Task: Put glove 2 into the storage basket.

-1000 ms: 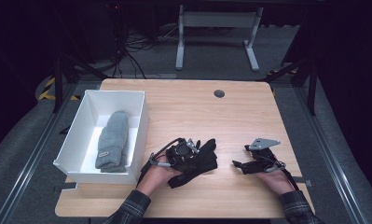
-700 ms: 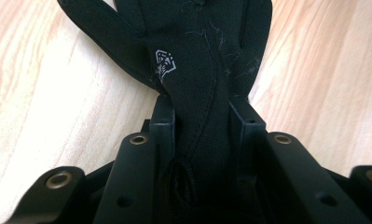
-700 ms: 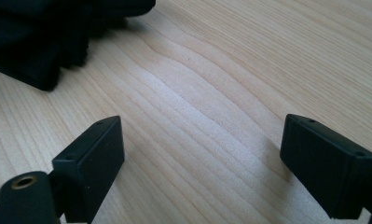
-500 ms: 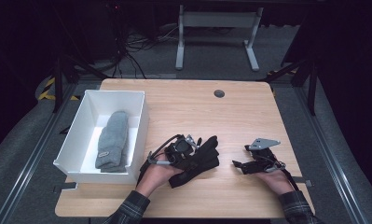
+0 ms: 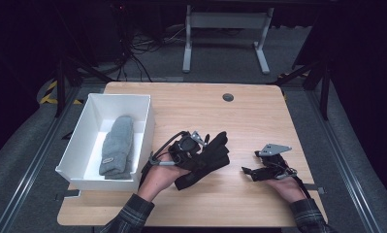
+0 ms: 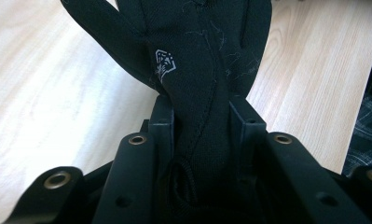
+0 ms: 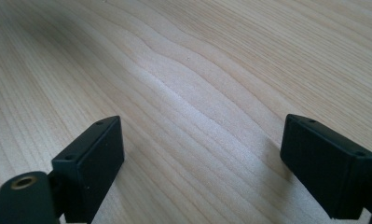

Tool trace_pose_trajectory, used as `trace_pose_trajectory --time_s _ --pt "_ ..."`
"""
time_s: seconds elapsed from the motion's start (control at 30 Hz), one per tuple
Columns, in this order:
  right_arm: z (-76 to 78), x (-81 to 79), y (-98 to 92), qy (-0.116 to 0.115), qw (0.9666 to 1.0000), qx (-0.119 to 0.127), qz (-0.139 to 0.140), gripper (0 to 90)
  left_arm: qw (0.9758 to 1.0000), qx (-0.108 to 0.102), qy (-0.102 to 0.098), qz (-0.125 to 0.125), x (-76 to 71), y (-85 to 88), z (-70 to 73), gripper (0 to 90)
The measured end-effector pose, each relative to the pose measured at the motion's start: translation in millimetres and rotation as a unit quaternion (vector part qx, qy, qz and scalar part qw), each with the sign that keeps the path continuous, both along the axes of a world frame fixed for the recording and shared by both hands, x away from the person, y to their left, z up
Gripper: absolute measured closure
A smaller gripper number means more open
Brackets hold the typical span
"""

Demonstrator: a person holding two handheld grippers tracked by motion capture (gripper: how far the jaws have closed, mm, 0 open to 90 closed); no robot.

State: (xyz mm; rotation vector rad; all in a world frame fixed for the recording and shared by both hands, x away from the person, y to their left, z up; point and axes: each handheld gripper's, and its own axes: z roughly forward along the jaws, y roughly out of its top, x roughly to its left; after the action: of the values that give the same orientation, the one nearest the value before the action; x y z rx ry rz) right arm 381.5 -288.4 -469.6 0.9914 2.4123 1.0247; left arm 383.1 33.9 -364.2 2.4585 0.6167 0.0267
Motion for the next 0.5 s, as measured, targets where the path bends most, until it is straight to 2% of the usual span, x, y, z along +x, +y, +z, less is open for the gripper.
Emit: trace_pose_trajectory --time_s 0.27,0.43,0.5 --pt "0.0 0.0 0.0 0.000 1.0000 0.000 0.000 13.7 0.9997 -0.016 -0.011 0.016 4.1 16.5 29.2 67.9" --pt "0.0 0.0 0.0 -0.001 1.0000 0.000 0.000 13.7 0.9994 -0.012 -0.018 0.026 5.2 24.3 41.6 67.9" --pt "-0.1 0.0 0.0 0.000 1.0000 0.000 0.000 13.7 0.9988 -0.018 -0.022 0.039 6.3 31.7 50.5 67.9"
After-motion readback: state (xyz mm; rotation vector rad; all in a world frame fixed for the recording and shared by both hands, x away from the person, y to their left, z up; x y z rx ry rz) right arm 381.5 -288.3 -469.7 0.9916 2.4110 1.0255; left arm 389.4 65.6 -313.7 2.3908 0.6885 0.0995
